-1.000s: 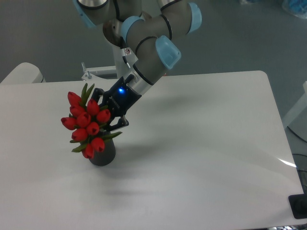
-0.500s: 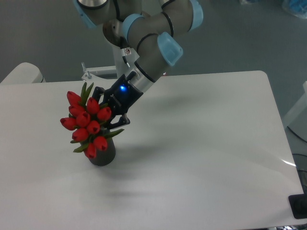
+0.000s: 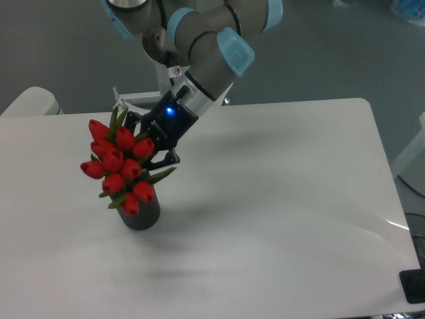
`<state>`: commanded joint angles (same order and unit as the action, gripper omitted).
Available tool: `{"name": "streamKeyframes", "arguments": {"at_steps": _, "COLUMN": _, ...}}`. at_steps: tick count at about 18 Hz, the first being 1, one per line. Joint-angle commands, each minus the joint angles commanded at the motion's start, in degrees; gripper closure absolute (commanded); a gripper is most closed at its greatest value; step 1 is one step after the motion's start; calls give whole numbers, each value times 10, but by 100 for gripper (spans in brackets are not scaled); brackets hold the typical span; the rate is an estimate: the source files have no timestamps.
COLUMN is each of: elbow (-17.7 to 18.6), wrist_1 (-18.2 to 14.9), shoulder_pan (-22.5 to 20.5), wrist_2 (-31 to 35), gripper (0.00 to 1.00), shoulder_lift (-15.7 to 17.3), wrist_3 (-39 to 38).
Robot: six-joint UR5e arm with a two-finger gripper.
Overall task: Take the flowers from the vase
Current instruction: 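Lift the gripped tulips straight up out of the black vase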
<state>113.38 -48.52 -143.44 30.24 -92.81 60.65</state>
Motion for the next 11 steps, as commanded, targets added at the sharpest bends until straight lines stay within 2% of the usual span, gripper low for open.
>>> {"name": "streamKeyframes", "arguments": {"at_steps": 11, "elbow": -69, "wrist_1": -1, "shoulder_pan": -7, "wrist_2": -2, "gripper": 70, "shoulder_lift": 2, "wrist_3": -72}}
